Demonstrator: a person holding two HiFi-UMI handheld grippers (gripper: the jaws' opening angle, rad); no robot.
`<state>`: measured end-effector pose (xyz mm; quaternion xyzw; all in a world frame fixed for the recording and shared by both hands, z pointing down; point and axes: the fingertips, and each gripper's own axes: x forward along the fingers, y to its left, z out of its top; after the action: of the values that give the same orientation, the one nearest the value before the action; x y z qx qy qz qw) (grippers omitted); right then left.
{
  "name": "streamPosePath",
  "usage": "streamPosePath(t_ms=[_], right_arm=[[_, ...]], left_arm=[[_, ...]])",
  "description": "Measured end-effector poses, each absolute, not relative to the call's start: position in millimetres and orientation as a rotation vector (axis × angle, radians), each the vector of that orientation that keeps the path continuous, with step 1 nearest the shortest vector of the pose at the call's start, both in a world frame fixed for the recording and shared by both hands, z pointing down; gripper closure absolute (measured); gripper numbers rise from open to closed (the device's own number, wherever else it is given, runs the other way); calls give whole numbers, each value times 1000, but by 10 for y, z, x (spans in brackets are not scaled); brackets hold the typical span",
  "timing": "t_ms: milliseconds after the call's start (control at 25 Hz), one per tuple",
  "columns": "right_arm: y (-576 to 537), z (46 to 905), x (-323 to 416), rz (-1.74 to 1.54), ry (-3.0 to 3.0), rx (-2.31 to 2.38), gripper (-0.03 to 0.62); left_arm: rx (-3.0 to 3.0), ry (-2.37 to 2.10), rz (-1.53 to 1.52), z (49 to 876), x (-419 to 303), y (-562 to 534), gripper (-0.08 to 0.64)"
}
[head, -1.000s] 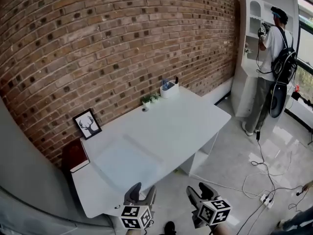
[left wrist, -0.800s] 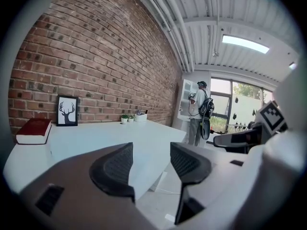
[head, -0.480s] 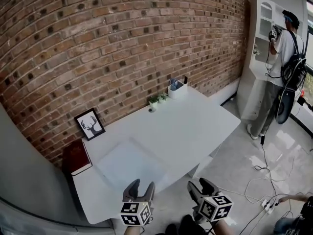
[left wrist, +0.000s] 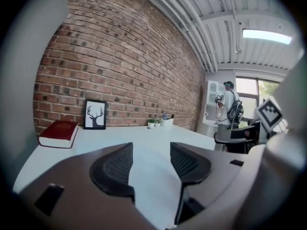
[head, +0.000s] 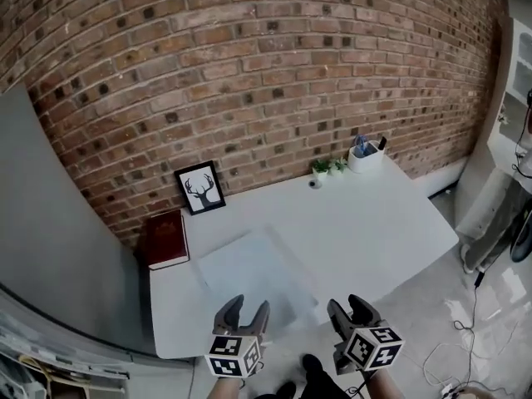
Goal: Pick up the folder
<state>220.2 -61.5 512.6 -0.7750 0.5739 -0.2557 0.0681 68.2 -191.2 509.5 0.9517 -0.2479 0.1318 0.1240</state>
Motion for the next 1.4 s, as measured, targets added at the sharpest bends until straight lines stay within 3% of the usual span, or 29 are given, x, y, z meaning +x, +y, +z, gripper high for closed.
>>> streamPosePath(t_ms=[760, 1400], right_arm=[[-2155, 5266, 1910, -825, 2440, -1933, 364], [-2243, 5459, 1853, -842, 2575, -1884, 364]], left_arm=[[2354, -1465, 304, 5150, -358, -2381, 341], [2182, -1562, 283, 5391, -598, -2096, 341]])
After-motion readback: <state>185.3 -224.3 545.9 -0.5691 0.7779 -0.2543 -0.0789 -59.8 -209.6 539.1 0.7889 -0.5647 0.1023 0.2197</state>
